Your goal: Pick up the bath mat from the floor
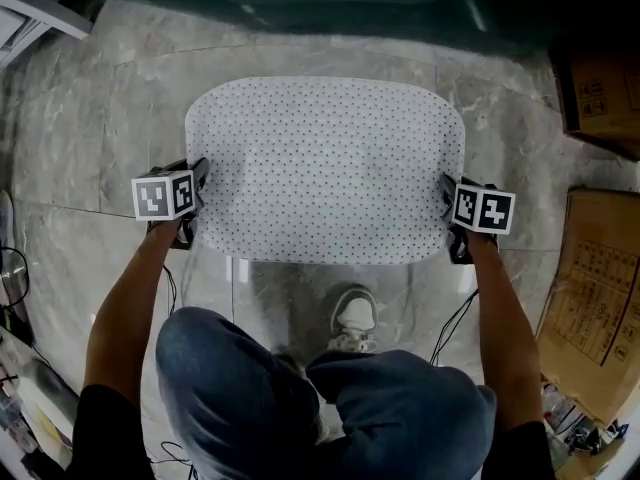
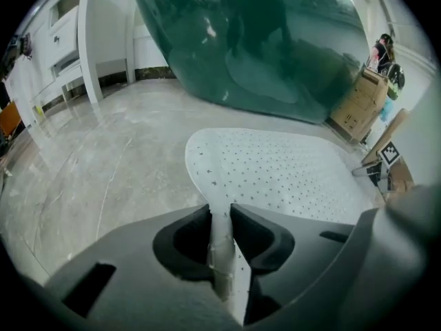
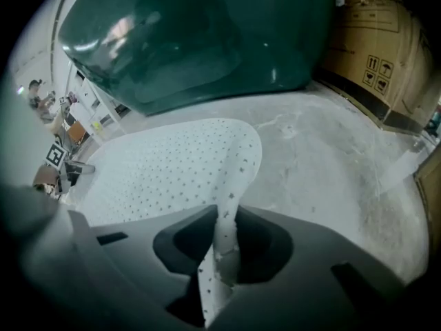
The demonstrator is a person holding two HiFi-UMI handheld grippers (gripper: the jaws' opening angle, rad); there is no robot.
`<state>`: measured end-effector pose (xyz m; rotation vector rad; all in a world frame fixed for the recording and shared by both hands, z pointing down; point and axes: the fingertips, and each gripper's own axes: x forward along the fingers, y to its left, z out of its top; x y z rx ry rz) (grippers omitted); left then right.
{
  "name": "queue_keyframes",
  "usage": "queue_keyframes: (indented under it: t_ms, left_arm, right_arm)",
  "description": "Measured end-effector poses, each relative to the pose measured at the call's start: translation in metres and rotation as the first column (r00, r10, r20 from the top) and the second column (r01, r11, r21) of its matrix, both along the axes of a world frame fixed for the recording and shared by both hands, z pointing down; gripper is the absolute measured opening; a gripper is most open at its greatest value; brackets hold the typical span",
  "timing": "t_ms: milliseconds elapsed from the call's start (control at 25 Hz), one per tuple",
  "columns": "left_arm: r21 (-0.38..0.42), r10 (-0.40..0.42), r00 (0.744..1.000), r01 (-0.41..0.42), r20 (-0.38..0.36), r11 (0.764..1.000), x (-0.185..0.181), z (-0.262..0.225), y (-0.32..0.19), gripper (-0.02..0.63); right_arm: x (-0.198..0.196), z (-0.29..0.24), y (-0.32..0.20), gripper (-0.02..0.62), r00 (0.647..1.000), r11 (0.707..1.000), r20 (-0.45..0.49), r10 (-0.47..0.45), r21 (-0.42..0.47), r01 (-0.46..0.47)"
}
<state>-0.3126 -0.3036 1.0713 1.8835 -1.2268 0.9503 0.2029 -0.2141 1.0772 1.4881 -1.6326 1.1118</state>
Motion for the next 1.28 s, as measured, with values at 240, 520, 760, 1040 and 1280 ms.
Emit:
queue_keyframes:
  t_ms: [240, 520, 760, 1040, 1280]
  left_arm:
    - [-0.042, 0.014, 0.999, -0.016, -0.042, 0.999, 0.005, -0.001, 0.001, 0.057]
    - [-0.051, 0.031, 0.998, -0.034, -0.058, 0.998, 0.008, -0.007, 0.002, 0.041]
    - [-0.051, 0.049, 0.994, -0.054, -0.093, 0.997, 0.014, -0.03, 0.0, 0.038]
    - [-0.04, 0.049, 0.989, -0.055, -0.141, 0.998, 0.028, -0.078, 0.005, 0.037]
    - [-0.037, 0.062, 0.981, -0.07, -0.184, 0.997, 0.046, -0.133, 0.012, 0.037]
  right_arm:
    - [-0.003, -0.003, -0.001, 0.034, 0.999, 1.0, 0.043, -0.004, -0.003, 0.005]
    - [-0.006, -0.013, -0.001, 0.026, 0.998, 1.0, 0.068, 0.003, 0.013, -0.004]
    - [-0.011, -0.04, -0.002, 0.025, 0.996, 0.999, 0.086, 0.003, 0.048, -0.008]
    - [-0.025, -0.087, 0.001, 0.025, 0.995, 0.996, 0.101, -0.004, 0.088, -0.005]
    - [-0.038, -0.133, 0.008, 0.025, 0.993, 0.997, 0.118, -0.018, 0.072, 0.01]
